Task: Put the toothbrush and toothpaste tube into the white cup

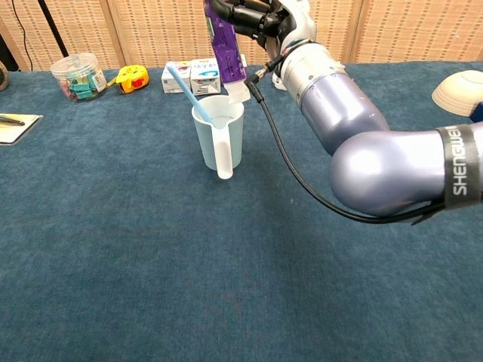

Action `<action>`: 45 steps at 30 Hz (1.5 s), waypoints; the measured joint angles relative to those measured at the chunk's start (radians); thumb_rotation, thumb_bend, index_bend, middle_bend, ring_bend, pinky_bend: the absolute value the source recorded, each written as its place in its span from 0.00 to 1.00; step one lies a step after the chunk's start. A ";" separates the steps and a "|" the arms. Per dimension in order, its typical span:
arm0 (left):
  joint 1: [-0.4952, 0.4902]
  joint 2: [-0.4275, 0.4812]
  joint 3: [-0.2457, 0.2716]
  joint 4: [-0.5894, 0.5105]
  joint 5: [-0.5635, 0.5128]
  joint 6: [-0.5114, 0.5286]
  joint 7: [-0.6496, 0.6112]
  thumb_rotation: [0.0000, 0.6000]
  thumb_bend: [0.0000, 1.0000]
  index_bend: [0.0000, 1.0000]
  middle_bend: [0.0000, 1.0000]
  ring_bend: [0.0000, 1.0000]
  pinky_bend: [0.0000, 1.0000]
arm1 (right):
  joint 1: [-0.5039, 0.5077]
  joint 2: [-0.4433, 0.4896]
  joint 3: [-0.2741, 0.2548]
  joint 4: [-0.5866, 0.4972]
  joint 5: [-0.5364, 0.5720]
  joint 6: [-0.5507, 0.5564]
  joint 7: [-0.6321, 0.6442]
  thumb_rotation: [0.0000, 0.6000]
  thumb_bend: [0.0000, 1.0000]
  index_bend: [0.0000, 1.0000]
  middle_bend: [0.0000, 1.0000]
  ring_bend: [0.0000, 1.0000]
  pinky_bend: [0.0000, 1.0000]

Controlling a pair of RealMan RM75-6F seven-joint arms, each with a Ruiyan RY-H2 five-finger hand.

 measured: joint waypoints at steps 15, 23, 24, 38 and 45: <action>-0.005 0.000 -0.002 0.003 -0.007 -0.011 -0.003 1.00 0.24 0.00 0.00 0.00 0.00 | 0.028 -0.065 -0.008 0.116 -0.030 -0.006 0.042 1.00 0.68 0.67 0.49 0.21 0.12; -0.005 0.001 -0.002 0.001 -0.006 -0.012 -0.003 1.00 0.24 0.00 0.00 0.00 0.00 | 0.044 -0.094 -0.006 0.171 -0.025 -0.030 0.045 1.00 0.68 0.67 0.49 0.20 0.12; -0.005 0.001 -0.002 0.002 -0.006 -0.012 -0.004 1.00 0.24 0.00 0.00 0.00 0.00 | 0.046 -0.097 -0.005 0.176 -0.025 -0.031 0.047 1.00 0.68 0.67 0.49 0.20 0.12; -0.005 0.004 0.000 0.005 -0.001 -0.013 -0.014 1.00 0.24 0.00 0.00 0.00 0.00 | 0.047 -0.119 -0.052 0.212 -0.075 -0.034 0.062 1.00 0.69 0.49 0.34 0.10 0.07; -0.006 0.005 0.000 0.007 0.001 -0.013 -0.018 1.00 0.24 0.00 0.00 0.00 0.00 | 0.052 -0.127 -0.062 0.228 -0.094 -0.013 0.053 1.00 0.68 0.39 0.30 0.09 0.05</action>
